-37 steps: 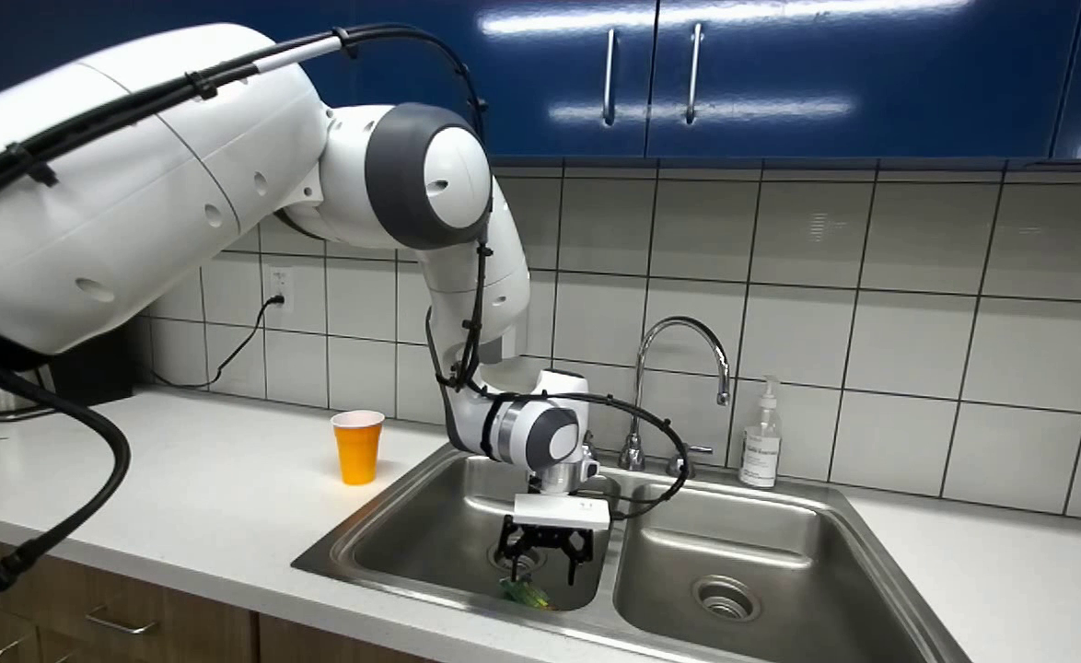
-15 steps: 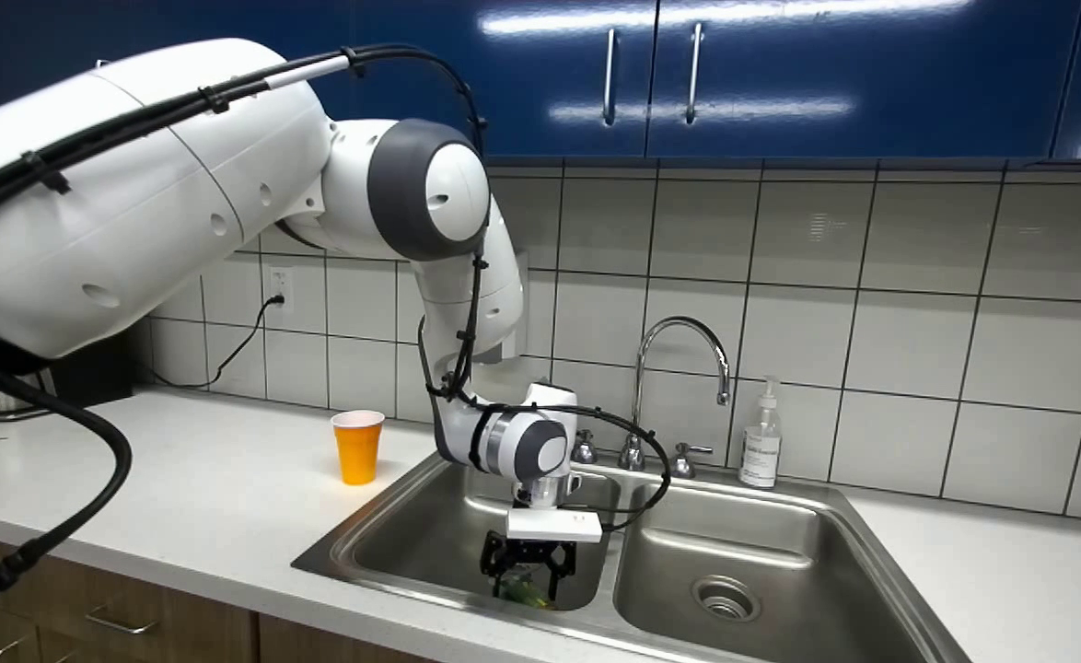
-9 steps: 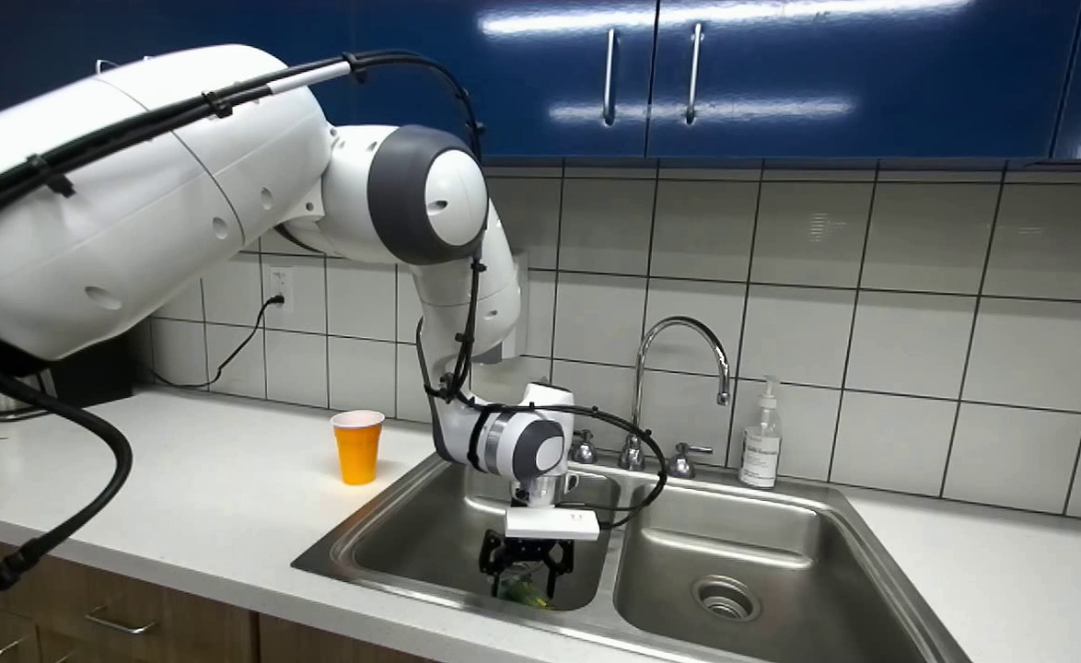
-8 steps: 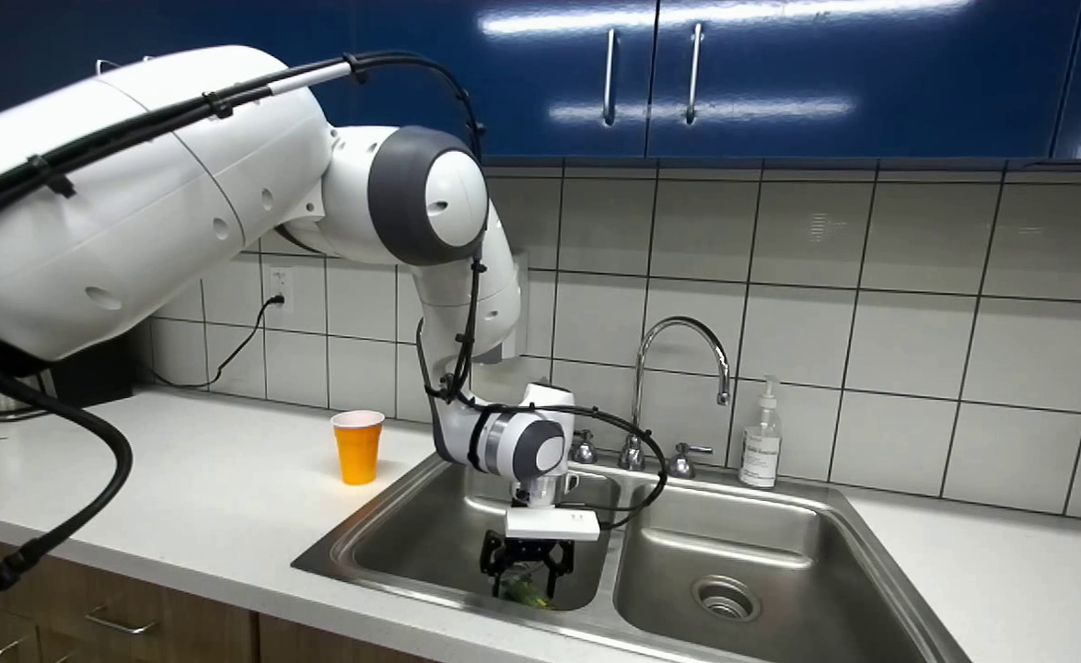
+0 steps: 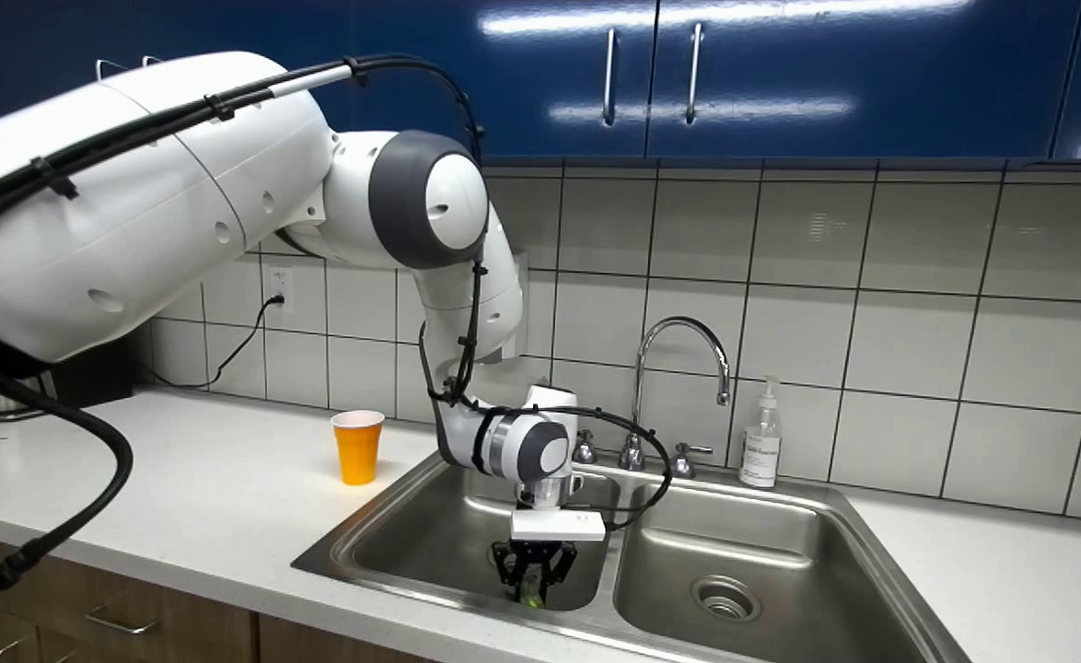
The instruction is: Take the green packet out of the sink.
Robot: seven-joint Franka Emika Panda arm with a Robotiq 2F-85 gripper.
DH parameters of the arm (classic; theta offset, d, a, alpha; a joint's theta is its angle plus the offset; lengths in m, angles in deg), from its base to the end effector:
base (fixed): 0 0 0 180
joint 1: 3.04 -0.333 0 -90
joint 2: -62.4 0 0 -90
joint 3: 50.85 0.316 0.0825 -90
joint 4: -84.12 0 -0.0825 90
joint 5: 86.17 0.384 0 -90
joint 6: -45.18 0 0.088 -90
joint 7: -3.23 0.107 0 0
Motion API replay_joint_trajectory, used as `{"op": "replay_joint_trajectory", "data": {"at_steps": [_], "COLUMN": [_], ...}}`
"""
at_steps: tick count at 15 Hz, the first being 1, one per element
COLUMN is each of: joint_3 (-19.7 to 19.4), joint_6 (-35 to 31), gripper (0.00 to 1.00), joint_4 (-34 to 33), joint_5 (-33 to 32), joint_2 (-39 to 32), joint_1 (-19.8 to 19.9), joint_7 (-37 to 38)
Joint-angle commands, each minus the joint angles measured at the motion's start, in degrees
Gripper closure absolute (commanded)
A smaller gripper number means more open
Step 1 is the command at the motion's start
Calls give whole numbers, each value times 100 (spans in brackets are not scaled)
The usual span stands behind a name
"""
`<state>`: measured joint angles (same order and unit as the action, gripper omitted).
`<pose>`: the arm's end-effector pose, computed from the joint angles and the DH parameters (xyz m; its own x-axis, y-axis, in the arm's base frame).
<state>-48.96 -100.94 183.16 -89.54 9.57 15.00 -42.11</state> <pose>0.6075 -0.1758 0.0434 0.8500 0.5219 -0.0708 0.5178 -0.8527 -0.0696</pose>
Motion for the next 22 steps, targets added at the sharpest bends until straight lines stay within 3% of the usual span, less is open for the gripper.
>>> {"op": "replay_joint_trajectory", "data": {"at_steps": [1,17,22], "joint_3": [-81,-24,-32], "joint_6": [97,8,-30], "gripper": [84,84,84], "joint_4": [-109,58,196], "joint_5": [-125,27,122], "joint_2": [-37,333,560], "joint_1": [-93,-41,-37], "joint_7": [141,746,1230]}}
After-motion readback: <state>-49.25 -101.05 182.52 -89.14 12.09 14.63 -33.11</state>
